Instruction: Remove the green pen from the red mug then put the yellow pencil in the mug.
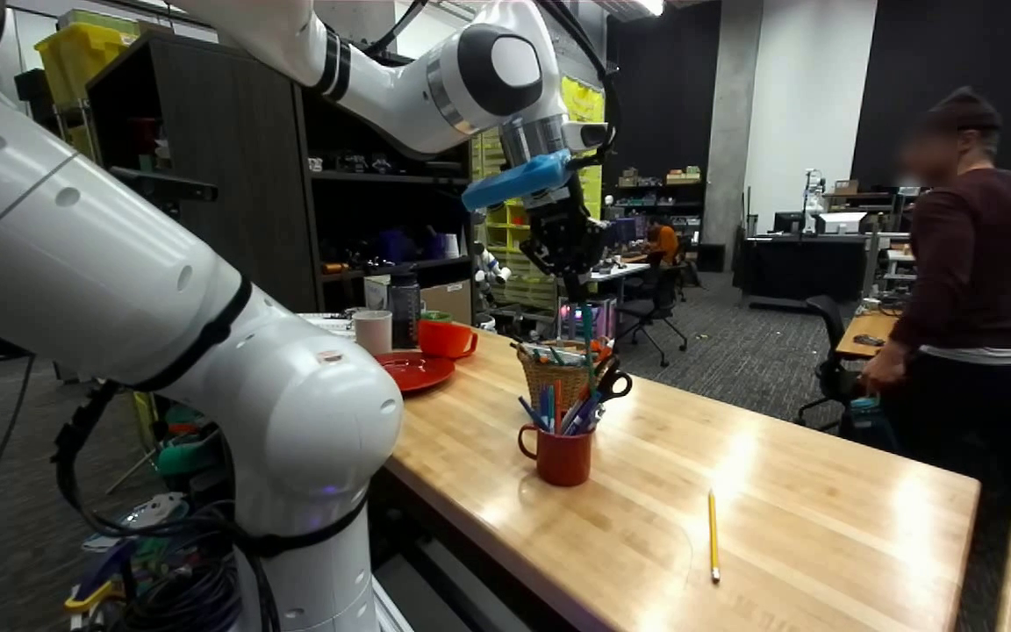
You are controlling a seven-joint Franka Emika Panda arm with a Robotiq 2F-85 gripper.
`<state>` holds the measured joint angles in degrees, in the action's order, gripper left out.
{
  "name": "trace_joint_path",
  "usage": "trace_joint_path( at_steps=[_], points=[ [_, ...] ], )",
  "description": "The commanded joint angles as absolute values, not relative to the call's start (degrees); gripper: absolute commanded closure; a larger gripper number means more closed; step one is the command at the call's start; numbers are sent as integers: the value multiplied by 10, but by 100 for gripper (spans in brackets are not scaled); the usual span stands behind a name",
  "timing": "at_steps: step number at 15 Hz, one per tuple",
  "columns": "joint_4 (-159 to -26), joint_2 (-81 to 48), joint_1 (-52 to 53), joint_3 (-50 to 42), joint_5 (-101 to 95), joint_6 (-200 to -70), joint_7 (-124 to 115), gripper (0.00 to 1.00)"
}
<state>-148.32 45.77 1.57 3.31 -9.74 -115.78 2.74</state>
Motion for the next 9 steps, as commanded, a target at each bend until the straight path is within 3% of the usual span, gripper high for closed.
trace_joint_path(
  at_steps=[1, 9],
  points=[
    [-1467, 447, -11, 37, -134, -1144, 13, 98],
    [-1486, 376, -50, 32, -180, -1150, -22, 98]
  ],
)
